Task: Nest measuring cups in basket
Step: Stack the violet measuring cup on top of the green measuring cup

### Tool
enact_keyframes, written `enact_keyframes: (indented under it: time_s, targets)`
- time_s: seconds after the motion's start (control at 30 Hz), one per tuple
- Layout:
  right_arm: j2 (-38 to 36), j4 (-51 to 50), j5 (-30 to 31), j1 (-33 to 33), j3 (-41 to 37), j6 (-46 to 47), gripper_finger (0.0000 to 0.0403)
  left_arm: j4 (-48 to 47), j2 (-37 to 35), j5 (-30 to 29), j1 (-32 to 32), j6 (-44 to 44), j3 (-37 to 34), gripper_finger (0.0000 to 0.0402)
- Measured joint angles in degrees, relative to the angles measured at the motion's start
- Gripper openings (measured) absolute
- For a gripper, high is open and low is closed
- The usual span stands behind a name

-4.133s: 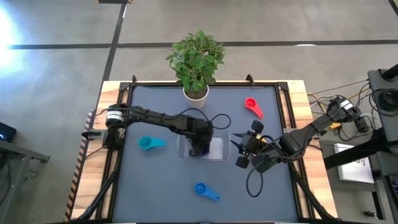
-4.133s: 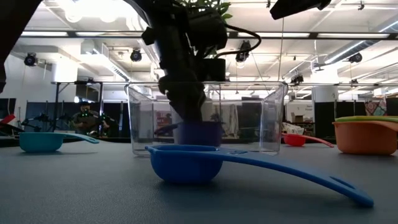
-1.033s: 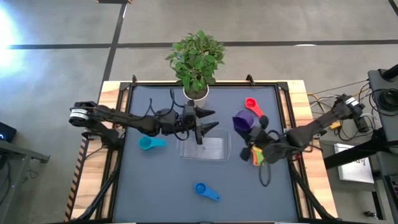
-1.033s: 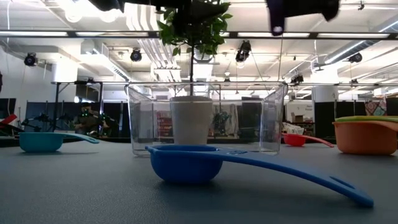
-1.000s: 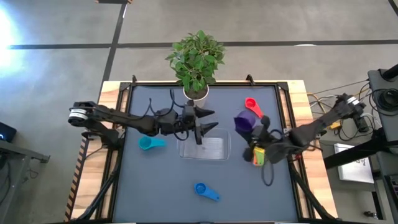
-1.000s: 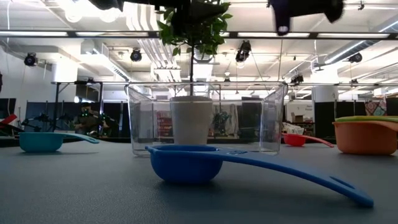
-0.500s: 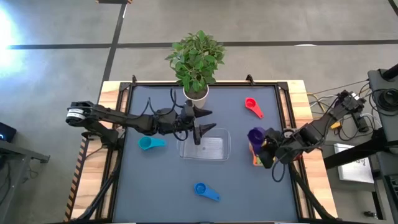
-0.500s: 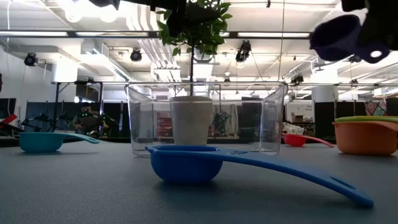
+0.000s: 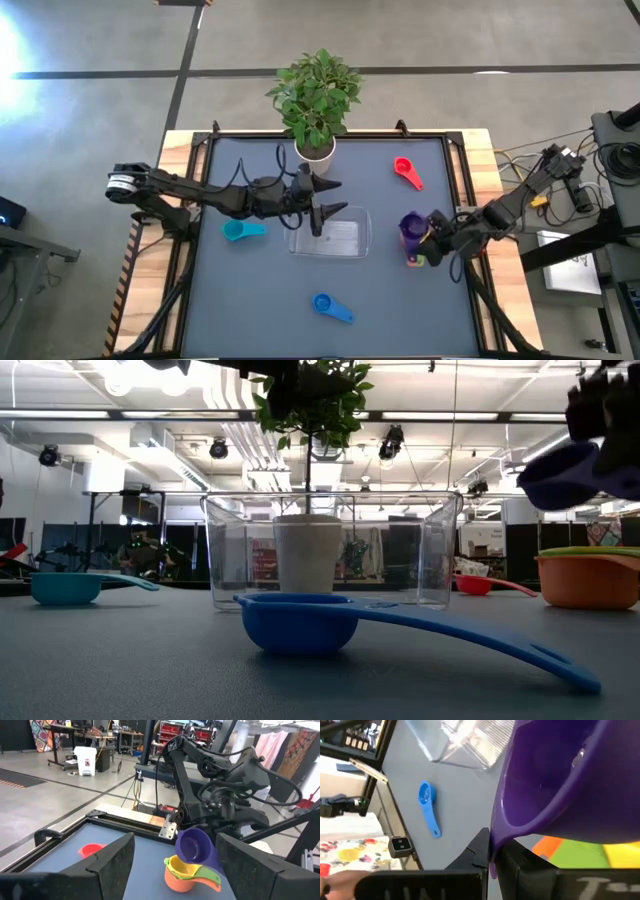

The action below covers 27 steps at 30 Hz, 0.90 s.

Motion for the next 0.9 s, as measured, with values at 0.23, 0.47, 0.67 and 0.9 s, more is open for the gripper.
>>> enact_keyframes:
  time_s: [0.23, 0.47, 0.67, 0.9]
  targets:
    - [-4.01, -0.55, -0.44, 0.0, -2.41, 4.94, 0.0008, -0.97, 0.0, -0.02, 0.0, 0.02, -0.02, 0.0262]
    - [-4.12, -4.43, -1.41, 0.0, -2.52, 10.14, 0.001, -0.94, 0.0, -0.02, 0.0, 0.61, -0.02, 0.0262]
    - [-4.12, -5.39, -2.42, 0.0, -2.52, 11.2, 0.004, -0.83, 0.0, -0.02, 0.0, 0.82, -0.02, 0.0262]
    - [-4.12, -5.73, -4.7, 0.0, -2.13, 11.17, 0.0123, -0.92, 0.0, -0.02, 0.0, 1.07, -0.02, 0.0262]
